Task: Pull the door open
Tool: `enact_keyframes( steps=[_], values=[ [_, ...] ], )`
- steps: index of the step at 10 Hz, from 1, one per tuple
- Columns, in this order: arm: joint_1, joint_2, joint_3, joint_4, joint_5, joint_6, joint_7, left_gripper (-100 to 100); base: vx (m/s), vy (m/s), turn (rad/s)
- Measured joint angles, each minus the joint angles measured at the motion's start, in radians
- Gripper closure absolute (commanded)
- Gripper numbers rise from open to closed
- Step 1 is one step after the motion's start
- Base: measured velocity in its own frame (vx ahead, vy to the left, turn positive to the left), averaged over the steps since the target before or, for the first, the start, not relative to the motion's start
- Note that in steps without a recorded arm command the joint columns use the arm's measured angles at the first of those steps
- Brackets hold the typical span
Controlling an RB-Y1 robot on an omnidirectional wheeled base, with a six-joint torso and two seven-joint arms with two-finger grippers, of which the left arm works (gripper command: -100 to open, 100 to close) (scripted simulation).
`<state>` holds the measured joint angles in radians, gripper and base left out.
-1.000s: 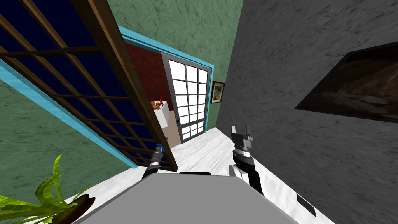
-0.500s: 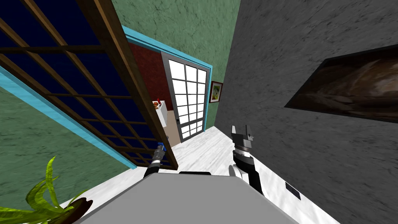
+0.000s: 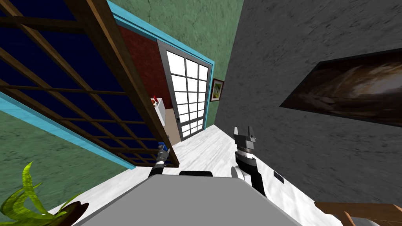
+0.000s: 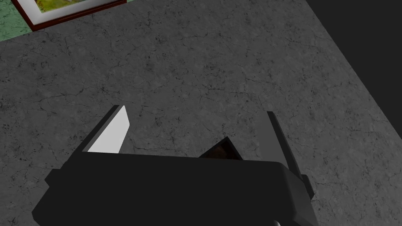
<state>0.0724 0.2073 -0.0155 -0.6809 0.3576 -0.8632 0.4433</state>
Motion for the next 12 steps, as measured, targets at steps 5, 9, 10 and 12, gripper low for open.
enact_keyframes(
  steps=[5, 9, 10, 12],
  values=[
    [0.006, 0.001, -0.02, -0.048, 0.036, 0.019, 0.085, -100, -0.064, 0.039, -0.064],
    [-0.006, 0.005, -0.046, -0.045, 0.076, 0.006, 0.197, -100, -0.102, 0.055, -0.118],
    [-0.008, 0.005, -0.053, -0.057, 0.09, 0.014, 0.223, -100, -0.076, 0.052, -0.051],
    [-0.019, 0.0, -0.063, -0.043, 0.102, 0.003, 0.262, -100, -0.067, 0.032, -0.094]
  ],
)
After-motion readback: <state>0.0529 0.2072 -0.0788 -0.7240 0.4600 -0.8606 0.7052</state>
